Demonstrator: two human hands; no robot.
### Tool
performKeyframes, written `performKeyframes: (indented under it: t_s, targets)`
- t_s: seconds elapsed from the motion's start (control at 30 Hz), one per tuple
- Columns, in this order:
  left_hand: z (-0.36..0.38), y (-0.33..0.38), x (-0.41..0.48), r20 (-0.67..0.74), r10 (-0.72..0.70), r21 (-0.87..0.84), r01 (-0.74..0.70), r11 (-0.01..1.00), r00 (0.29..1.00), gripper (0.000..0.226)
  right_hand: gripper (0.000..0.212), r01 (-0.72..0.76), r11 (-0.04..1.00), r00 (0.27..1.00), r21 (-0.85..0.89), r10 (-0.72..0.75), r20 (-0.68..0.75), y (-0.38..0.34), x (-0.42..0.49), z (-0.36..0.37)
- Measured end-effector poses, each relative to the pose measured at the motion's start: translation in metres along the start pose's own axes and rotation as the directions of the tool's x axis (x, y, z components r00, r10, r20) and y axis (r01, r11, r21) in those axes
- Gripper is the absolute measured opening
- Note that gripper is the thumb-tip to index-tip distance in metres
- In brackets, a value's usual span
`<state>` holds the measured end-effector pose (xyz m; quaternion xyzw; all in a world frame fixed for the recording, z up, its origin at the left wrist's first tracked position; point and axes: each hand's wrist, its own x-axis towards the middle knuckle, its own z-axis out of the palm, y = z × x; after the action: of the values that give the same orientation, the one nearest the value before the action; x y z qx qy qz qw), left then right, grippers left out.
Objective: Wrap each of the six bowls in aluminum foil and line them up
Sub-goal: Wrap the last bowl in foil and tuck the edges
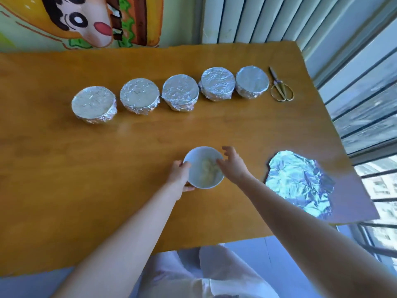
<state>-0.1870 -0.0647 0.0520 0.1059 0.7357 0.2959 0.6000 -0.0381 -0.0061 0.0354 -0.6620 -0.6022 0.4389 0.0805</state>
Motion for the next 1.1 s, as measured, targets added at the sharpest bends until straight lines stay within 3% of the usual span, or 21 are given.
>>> performKeyframes:
  t_s: [0.1, 0.2, 0.27, 0.33, 0.4, 0.47, 0.53, 0.57, 0.63, 0.7, 0.77, 0.83, 0.9, 0.97, 1.03, 1.1]
  targets:
    - [0.024, -0.007, -0.009, -0.044, -0.005, -0.071, 0.002, 0.997, 0.999, 0.038, 0.055, 0.025, 0.997, 0.994, 0.072, -0.033, 0.109, 0.025, -0.003, -0.014]
    - [0.047, -0.01, -0.018, -0.056, -0.005, -0.088, 0.0, 0.996, 0.998, 0.037, 0.055, 0.011, 0.981, 0.989, 0.193, -0.039, 0.142, 0.043, -0.007, -0.031]
    - [0.06, -0.013, -0.017, -0.146, 0.032, -0.027, -0.036, 0.999, 0.989, 0.039, 0.057, 0.006, 0.977, 0.992, 0.213, -0.033, 0.123, 0.057, -0.008, -0.045]
    - [0.075, -0.015, -0.018, -0.343, 0.201, 0.155, -0.156, 0.976, 0.918, 0.042, 0.057, 0.028, 0.992, 0.998, 0.121, -0.034, 0.047, 0.078, -0.012, -0.063]
    - [0.091, -0.014, -0.026, -0.429, 0.462, 0.264, -0.381, 0.886, 0.777, 0.035, 0.056, 0.026, 1.0, 0.999, 0.013, -0.026, -0.044, 0.103, -0.017, -0.079]
    - [0.112, -0.011, -0.04, -0.306, 0.659, 0.323, -0.576, 0.751, 0.687, 0.023, 0.055, -0.008, 0.996, 0.994, -0.087, -0.002, -0.106, 0.127, -0.021, -0.089]
    - [0.14, -0.013, -0.05, -0.091, 0.745, 0.384, -0.667, 0.639, 0.661, 0.019, 0.055, -0.074, 0.979, 0.989, -0.191, 0.048, -0.137, 0.152, -0.024, -0.096]
    - [0.153, -0.014, -0.052, -0.01, 0.743, 0.41, -0.675, 0.613, 0.669, 0.019, 0.053, -0.099, 0.967, 0.988, -0.234, 0.068, -0.136, 0.164, -0.025, -0.098]
    - [0.181, -0.022, -0.053, 0.07, 0.641, 0.428, -0.604, 0.672, 0.764, 0.019, 0.044, -0.12, 0.958, 0.991, -0.262, 0.097, -0.097, 0.186, -0.029, -0.102]
    - [0.201, -0.029, -0.052, 0.089, 0.45, 0.477, -0.434, 0.764, 0.889, 0.03, 0.035, -0.092, 0.965, 0.995, -0.244, 0.08, -0.057, 0.199, -0.032, -0.102]
    - [0.213, -0.036, -0.047, 0.094, 0.271, 0.494, -0.281, 0.823, 0.958, 0.047, 0.028, -0.068, 0.976, 0.996, -0.209, 0.055, -0.067, 0.202, -0.034, -0.101]
    - [0.22, -0.045, -0.034, 0.076, 0.169, 0.452, -0.185, 0.872, 0.983, 0.056, 0.027, -0.061, 0.982, 0.996, -0.178, 0.048, -0.074, 0.204, -0.034, -0.101]
    - [0.227, -0.05, -0.026, 0.054, 0.111, 0.378, -0.123, 0.917, 0.992, 0.045, 0.034, -0.059, 0.985, 0.997, -0.16, 0.049, -0.064, 0.207, -0.034, -0.102]
    - [0.234, -0.055, -0.02, 0.033, 0.122, 0.317, -0.126, 0.94, 0.992, 0.01, 0.039, -0.062, 0.988, 0.997, -0.143, 0.054, -0.062, 0.207, -0.036, -0.103]
    - [0.239, -0.058, -0.016, 0.031, 0.141, 0.299, -0.144, 0.943, 0.989, 0.028, 0.043, -0.081, 0.991, 0.994, -0.108, 0.072, -0.082, 0.205, -0.038, -0.107]
    - [0.24, -0.059, -0.016, 0.05, 0.173, 0.321, -0.18, 0.93, 0.984, 0.012, 0.048, -0.088, 0.994, 0.993, -0.065, 0.082, -0.088, 0.202, -0.041, -0.112]
